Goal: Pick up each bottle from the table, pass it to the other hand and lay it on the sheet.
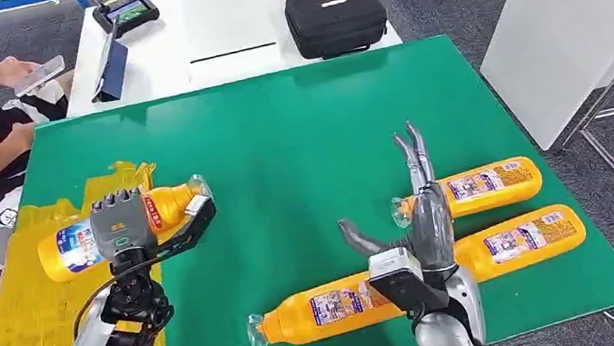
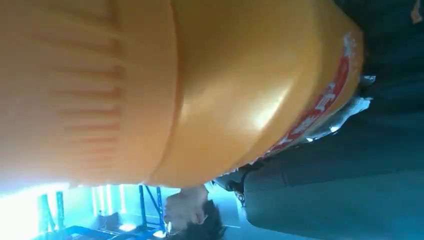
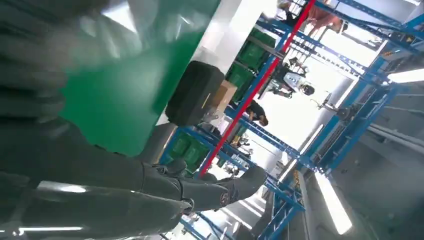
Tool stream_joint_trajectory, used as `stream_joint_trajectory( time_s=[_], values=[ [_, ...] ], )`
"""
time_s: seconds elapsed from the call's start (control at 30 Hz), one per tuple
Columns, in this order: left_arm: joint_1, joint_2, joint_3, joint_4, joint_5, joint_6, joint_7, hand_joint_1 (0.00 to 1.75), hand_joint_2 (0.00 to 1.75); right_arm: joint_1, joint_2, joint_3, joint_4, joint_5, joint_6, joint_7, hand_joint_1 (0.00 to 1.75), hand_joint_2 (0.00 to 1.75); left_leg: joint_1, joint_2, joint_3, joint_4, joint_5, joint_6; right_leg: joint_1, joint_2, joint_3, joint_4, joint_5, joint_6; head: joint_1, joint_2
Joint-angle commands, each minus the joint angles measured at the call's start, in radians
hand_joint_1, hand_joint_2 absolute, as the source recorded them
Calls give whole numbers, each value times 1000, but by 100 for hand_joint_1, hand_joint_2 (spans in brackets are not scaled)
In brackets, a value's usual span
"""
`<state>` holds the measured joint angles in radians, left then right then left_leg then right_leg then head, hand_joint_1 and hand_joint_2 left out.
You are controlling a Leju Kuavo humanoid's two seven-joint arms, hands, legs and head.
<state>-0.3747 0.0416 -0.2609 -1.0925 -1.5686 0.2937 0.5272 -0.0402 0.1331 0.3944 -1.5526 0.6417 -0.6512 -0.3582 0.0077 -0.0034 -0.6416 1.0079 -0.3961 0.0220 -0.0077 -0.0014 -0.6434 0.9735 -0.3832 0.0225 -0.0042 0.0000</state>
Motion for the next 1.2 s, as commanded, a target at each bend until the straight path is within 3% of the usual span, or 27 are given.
stream_joint_trajectory(
  time_s=[0.03,0.1,0.13,0.17,0.23,0.67,0.73,0.77,0.9,1.0,1.2],
  values=[
    [-16,15,42,107,-2,-171,5,175,175,34,-31,-29,-38,160,122,107,0,175,0,-1,7,-1,-2,-1,0,-1,7,0,-3,-1,0,0],
    [-8,12,57,112,-2,-167,-8,175,175,34,-32,-31,-35,176,137,115,0,175,1,0,6,-1,-3,-1,1,0,6,-1,-2,-1,0,0],
    [-2,10,62,111,-2,-172,1,166,175,34,-39,-32,-29,218,184,148,0,175,0,1,7,-1,-3,-1,0,1,7,0,-3,-1,0,0],
    [10,2,73,102,-2,-167,-2,0,175,37,-38,-37,-37,237,203,159,0,175,0,0,7,-1,-3,-1,0,0,7,0,-3,-1,0,0],
    [28,-20,103,89,-2,-193,-6,0,175,38,-50,-36,-44,271,258,182,0,175,1,1,6,-1,-3,-1,0,0,6,-1,-2,-1,0,0],
    [29,-20,102,88,-2,-195,-5,0,175,39,-52,-37,-45,271,259,182,0,175,0,-1,5,0,-2,-1,0,-1,5,0,-2,0,0,0],
    [33,-48,140,78,-2,-202,-55,0,175,45,-69,-22,-66,276,321,169,0,175,0,-1,5,0,-2,-1,0,-1,5,0,-2,0,0,0],
    [35,-65,168,77,-2,-199,-80,0,0,48,-74,-18,-74,283,337,167,0,175,1,-1,7,1,-4,-1,1,-1,8,0,-4,-1,0,0],
    [57,-129,279,37,60,-161,-229,0,0,54,-109,22,-109,347,457,158,0,175,1,-1,7,1,-4,-1,1,-1,8,0,-4,0,0,0],
    [92,-165,344,-51,71,-88,-260,0,0,48,-175,102,-112,519,579,171,0,175,1,0,7,1,-4,0,0,0,8,0,-4,0,0,0],
    [151,-185,359,-164,258,-30,-422,0,0,25,-267,184,-44,496,671,115,0,175,0,1,6,0,-4,0,0,1,7,-1,-3,0,0,0]
  ],
)
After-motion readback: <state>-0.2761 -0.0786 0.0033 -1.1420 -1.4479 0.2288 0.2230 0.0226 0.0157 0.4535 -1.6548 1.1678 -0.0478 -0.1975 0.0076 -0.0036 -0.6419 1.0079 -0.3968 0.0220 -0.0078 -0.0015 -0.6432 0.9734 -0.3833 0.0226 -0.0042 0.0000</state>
